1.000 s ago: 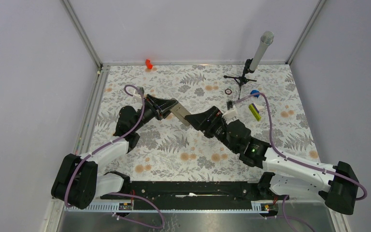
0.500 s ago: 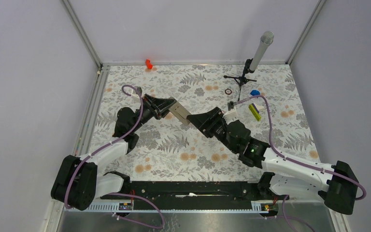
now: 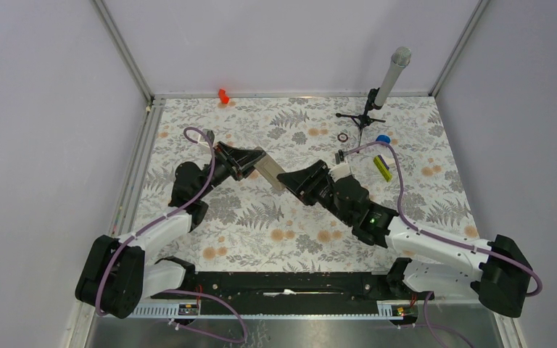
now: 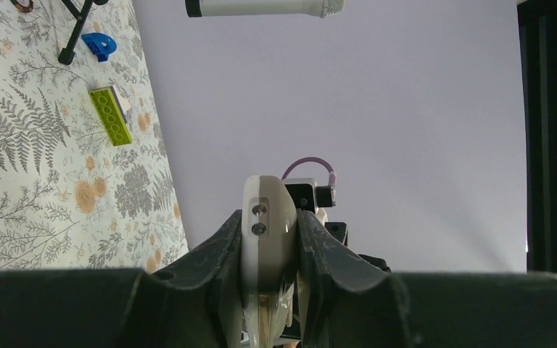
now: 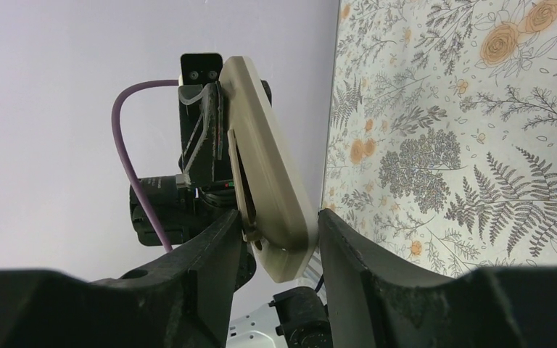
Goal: Load the batteries into the remote control
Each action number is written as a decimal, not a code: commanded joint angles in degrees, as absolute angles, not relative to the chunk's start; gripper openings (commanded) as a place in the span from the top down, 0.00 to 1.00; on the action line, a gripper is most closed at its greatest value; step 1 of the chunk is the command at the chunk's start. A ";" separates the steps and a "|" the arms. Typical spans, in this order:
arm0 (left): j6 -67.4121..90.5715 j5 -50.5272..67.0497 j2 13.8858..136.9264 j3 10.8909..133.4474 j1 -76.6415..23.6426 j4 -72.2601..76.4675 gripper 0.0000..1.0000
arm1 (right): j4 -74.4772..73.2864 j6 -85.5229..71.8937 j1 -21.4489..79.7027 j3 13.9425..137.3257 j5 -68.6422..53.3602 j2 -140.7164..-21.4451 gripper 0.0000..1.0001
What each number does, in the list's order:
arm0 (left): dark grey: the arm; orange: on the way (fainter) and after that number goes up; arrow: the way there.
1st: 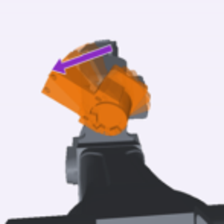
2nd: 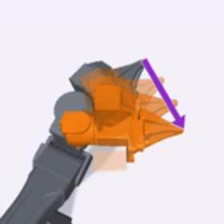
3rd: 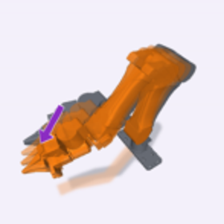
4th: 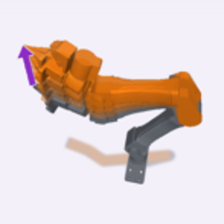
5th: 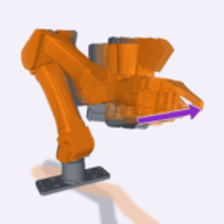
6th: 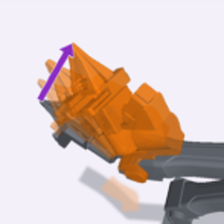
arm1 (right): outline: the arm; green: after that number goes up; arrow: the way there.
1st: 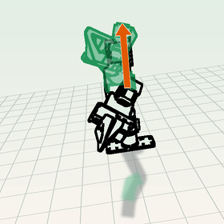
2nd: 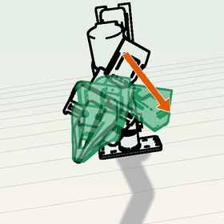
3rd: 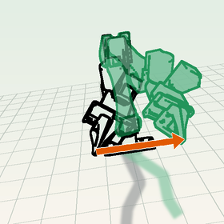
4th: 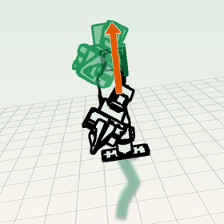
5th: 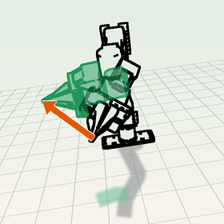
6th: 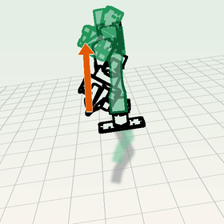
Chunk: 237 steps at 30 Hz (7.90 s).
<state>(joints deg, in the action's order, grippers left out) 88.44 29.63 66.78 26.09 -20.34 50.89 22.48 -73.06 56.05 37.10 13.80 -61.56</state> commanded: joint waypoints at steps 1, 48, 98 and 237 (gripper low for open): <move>88.08 31.80 64.82 26.63 -20.57 56.34 1.00 | 24.22 -74.10 55.08 39.69 12.87 -62.63 0.50; 83.37 30.31 66.56 27.87 -21.18 60.85 1.00 | 14.75 -79.93 53.00 42.11 9.68 -64.44 0.53; 84.51 26.26 69.95 28.39 -21.09 55.30 1.00 | -11.56 -56.66 48.34 62.18 -5.98 -65.33 0.47; 81.56 24.16 66.49 24.97 -21.18 63.82 1.00 | 4.88 -81.83 46.89 48.71 -2.71 -63.75 1.00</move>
<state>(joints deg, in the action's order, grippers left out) 82.28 24.84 67.90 24.71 -20.99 57.93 3.57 -81.10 47.44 48.49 -3.97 -63.75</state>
